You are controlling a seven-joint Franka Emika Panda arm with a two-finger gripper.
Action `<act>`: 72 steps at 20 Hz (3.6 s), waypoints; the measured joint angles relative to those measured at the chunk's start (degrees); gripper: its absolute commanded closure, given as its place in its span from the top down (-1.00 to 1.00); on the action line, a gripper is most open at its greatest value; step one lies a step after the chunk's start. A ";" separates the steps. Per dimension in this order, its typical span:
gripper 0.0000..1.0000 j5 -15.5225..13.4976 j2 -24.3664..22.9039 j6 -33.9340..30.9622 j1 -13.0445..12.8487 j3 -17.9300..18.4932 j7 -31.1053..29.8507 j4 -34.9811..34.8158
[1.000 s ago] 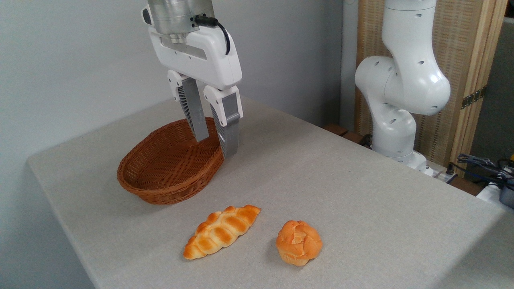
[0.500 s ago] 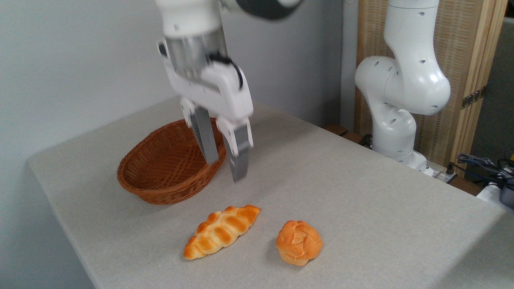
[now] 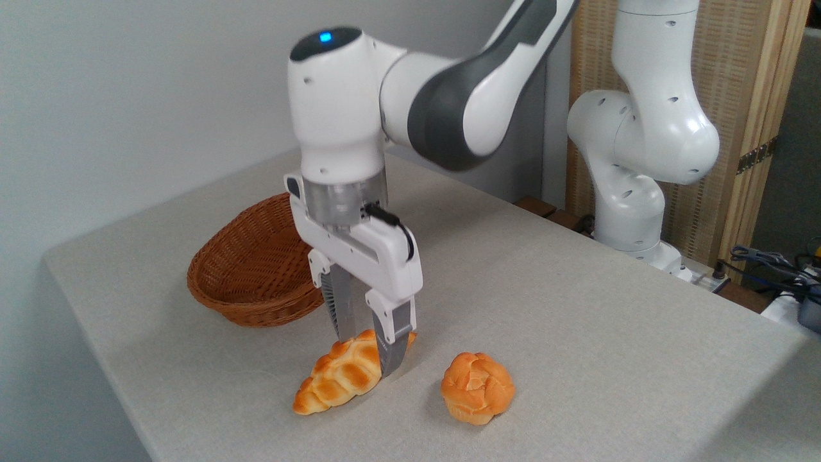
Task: Put bread into the basket
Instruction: 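Lower the gripper around the braided roll and close on it, then lift the braided roll and carry it over the wicker basket, then lower the roll into the basket and open the gripper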
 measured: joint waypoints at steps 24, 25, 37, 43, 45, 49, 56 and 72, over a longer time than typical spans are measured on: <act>-0.34 -5.17 2.44 3.42 -0.41 -0.12 0.57 -2.06; -0.34 -5.17 2.45 3.44 -0.42 -0.13 0.92 -2.06; -0.35 -5.23 2.34 1.59 -0.44 -0.15 1.81 0.49; -0.34 -10.62 1.10 -10.81 -0.47 -0.38 1.58 11.51; -0.33 -11.62 0.54 -14.80 -0.50 -0.84 0.48 14.20; -0.26 -12.23 0.18 -17.49 -0.72 -5.62 -4.91 15.46; 0.63 -12.23 3.78 -14.11 -2.77 -17.35 -16.61 14.37; 1.00 -12.07 9.61 -3.39 -4.48 -19.00 -19.86 12.44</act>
